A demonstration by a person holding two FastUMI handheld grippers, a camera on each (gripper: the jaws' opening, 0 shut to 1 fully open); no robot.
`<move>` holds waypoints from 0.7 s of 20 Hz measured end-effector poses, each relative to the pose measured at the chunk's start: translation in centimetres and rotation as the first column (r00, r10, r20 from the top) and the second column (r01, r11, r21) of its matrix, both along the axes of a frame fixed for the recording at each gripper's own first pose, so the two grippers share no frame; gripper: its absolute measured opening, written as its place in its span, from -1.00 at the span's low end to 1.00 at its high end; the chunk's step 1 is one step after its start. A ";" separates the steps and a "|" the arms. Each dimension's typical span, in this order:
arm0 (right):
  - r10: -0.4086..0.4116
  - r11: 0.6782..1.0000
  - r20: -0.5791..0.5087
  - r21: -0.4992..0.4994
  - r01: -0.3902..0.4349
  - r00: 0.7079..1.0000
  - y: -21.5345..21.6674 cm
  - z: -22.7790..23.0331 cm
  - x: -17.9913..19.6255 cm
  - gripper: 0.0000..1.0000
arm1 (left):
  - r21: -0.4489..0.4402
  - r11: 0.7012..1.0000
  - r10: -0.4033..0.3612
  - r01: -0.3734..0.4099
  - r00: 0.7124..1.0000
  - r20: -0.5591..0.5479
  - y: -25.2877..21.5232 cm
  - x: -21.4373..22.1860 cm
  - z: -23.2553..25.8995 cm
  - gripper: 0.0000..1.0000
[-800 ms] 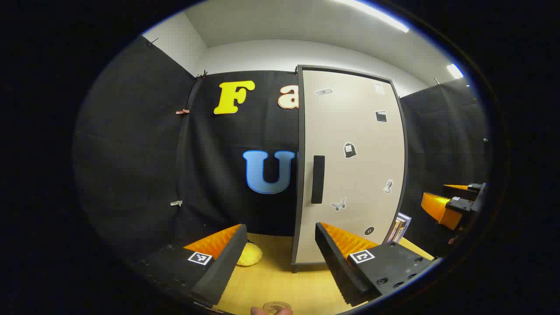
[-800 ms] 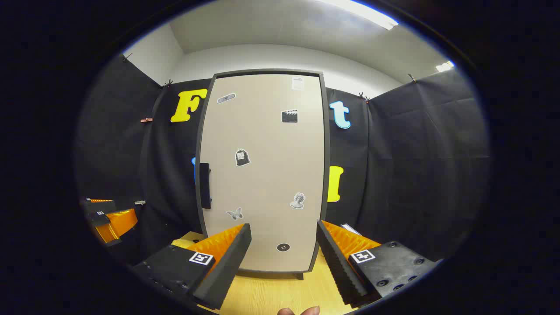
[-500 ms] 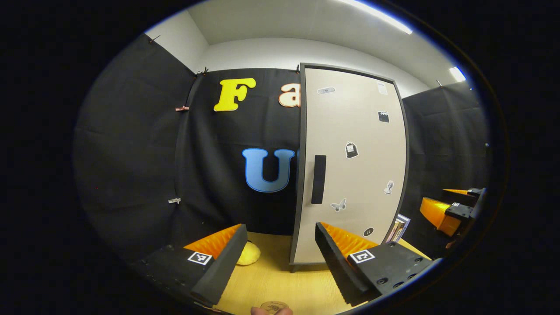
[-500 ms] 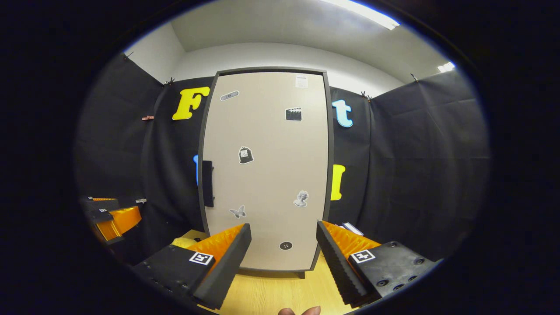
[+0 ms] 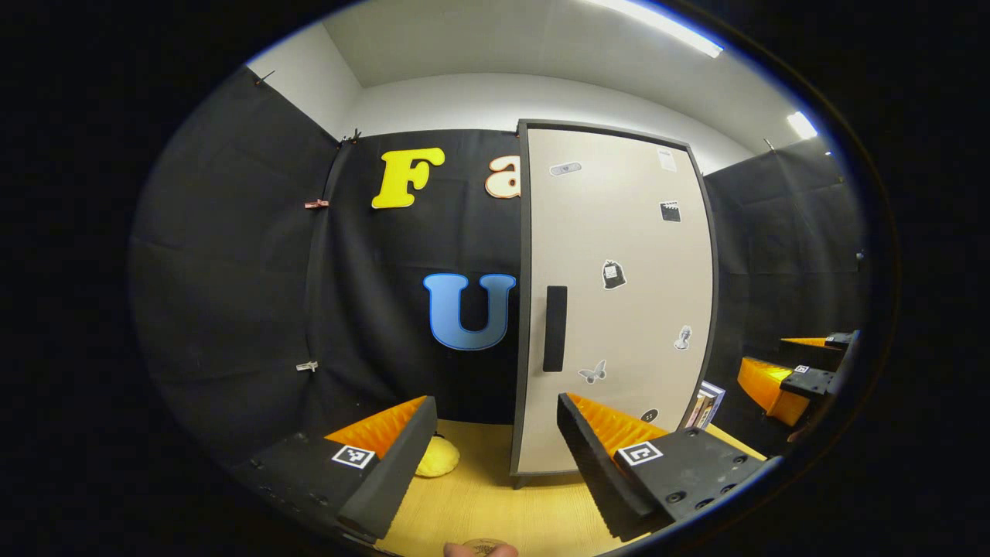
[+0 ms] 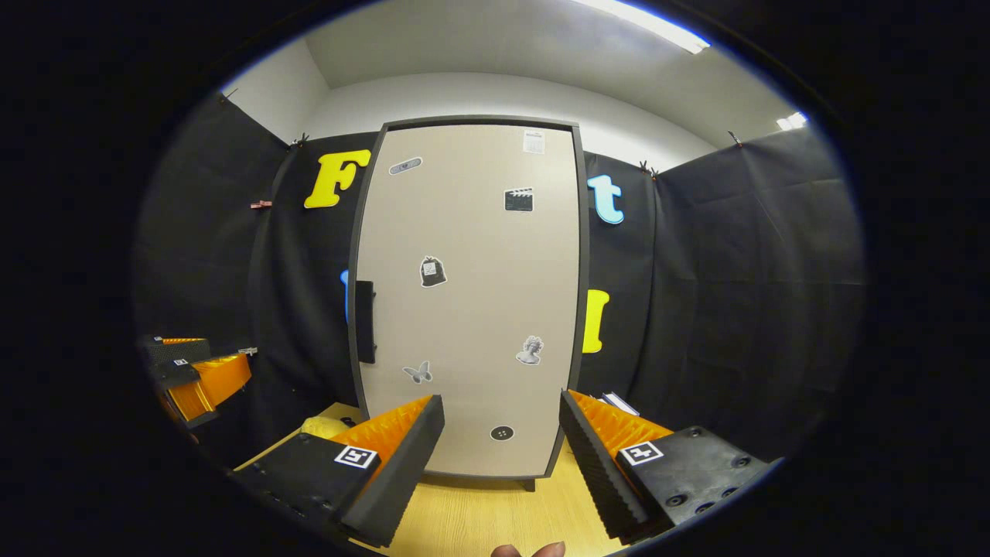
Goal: Open the cabinet door with the right hand, grasp the bottle in the cabinet with the left hand and place it on the coaster, then close the cabinet door with the right hand.
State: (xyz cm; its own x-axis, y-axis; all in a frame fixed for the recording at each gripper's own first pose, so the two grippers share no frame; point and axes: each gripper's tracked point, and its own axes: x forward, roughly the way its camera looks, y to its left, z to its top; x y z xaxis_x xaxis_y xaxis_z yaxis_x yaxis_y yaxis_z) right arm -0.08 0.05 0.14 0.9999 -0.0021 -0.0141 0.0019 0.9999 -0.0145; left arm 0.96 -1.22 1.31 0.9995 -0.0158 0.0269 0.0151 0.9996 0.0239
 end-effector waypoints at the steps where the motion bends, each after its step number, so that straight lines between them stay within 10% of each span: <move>1: 0.001 1.000 -0.003 -0.001 -0.001 1.000 0.0 -0.1 0.1 0.95 | 0.006 1.000 -0.001 0.001 1.000 0.000 0.0 0.0 -0.1 0.96; 14: 0.073 0.997 0.019 0.025 -0.074 0.997 4.6 1.3 2.7 0.94 | 0.042 0.999 0.012 -0.013 1.000 0.014 1.5 -0.2 0.0 0.96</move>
